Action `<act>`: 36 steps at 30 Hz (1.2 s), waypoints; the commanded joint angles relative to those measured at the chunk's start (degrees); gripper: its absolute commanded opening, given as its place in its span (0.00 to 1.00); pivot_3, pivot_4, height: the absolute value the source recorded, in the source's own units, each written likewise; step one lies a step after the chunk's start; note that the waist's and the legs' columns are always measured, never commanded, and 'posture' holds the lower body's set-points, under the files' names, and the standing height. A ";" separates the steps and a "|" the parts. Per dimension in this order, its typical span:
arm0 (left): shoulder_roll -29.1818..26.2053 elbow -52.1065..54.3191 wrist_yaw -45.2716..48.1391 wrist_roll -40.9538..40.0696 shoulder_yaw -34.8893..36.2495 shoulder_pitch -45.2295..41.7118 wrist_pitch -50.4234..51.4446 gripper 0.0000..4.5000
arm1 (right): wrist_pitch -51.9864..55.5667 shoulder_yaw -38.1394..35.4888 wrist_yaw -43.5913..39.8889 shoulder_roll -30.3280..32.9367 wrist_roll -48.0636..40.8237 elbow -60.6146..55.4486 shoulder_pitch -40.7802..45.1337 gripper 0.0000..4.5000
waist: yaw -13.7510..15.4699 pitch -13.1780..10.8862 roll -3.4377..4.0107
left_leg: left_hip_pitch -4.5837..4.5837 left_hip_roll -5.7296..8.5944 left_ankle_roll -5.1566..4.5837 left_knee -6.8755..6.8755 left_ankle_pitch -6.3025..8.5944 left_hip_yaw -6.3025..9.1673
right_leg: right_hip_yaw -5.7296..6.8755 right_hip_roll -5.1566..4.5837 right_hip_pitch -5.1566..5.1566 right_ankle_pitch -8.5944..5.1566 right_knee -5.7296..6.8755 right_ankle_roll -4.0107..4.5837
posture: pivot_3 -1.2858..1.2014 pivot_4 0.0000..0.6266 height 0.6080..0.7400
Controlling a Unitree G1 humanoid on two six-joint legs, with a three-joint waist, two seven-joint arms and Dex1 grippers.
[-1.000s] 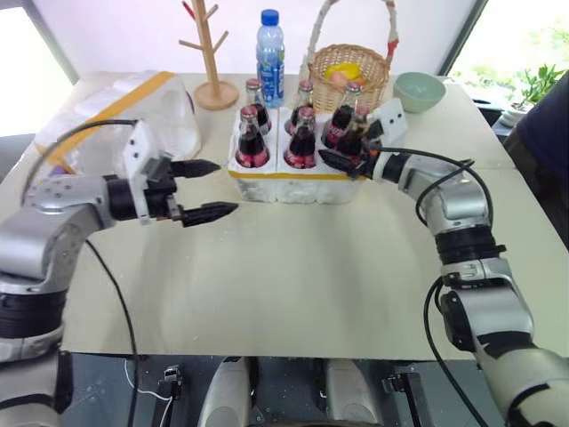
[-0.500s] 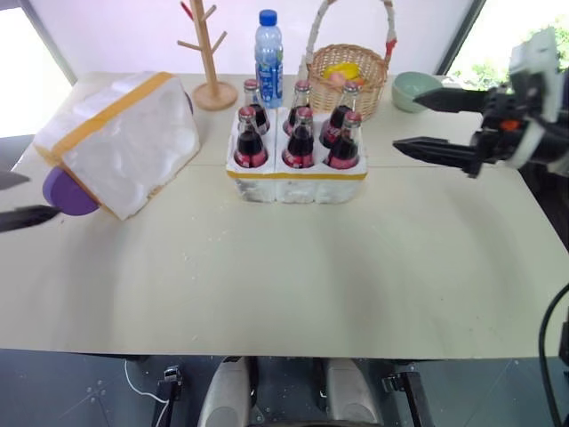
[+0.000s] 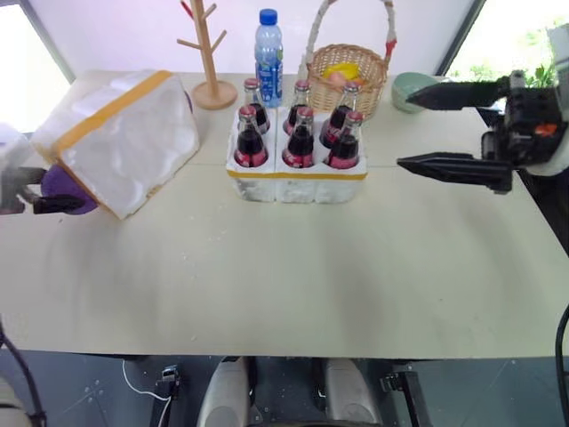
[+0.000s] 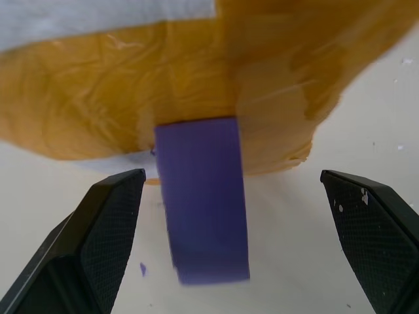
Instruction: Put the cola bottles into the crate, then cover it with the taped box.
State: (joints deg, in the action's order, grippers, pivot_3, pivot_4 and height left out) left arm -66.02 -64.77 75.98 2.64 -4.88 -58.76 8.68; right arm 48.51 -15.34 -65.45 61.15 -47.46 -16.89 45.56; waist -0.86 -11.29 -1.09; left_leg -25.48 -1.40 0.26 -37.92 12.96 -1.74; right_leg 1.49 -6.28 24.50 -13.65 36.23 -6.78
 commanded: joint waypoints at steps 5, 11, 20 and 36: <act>2.75 -7.65 -5.23 6.74 -2.15 -9.22 -2.90 1.00 | 1.79 -5.69 3.99 2.32 -4.08 -4.03 -0.74 0.98 | 0.42 0.01 -0.04 | 0.00 -0.05 -0.01 0.01 0.01 0.01 | 0.01 0.01 0.03 0.00 0.01 0.01 | 0.52 0.24 1.00; 4.85 -10.03 -6.35 9.14 -2.29 -12.22 -2.87 0.59 | 2.73 -8.53 6.54 3.40 -5.82 -6.82 -4.60 1.00 | 0.39 0.02 -0.12 | -0.08 -0.03 -0.01 -0.05 0.01 0.02 | 0.02 -0.02 0.02 0.00 -0.02 0.00 | 0.52 0.24 1.00; 4.99 -10.01 -9.06 10.43 -1.81 -12.56 -4.85 0.07 | 3.31 -9.63 7.03 5.09 -6.79 -7.13 -9.60 1.00 | 0.20 0.02 -0.12 | -0.04 -0.05 -0.01 -0.06 0.01 0.03 | 0.02 -0.01 0.02 0.01 0.03 0.01 | 0.52 0.24 1.00; 11.87 0.41 -43.40 15.92 -3.37 -17.68 -42.04 0.07 | -0.85 -9.27 10.67 1.95 -4.26 -8.47 -17.47 1.00 | 1.66 0.03 -0.19 | -0.09 0.03 -0.01 -0.20 0.01 0.02 | 0.01 -0.08 -0.06 0.10 -0.01 -0.09 | 0.52 0.24 1.00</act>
State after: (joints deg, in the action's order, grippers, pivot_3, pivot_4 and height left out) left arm -54.37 -66.59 37.02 16.00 -7.10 -74.38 -28.60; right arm 48.30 -22.91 -55.67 63.39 -50.75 -24.19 27.03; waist 0.80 -11.26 -1.28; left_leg -25.57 -1.37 0.25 -38.12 12.97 -1.72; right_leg 1.50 -6.36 24.44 -13.55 36.21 -6.89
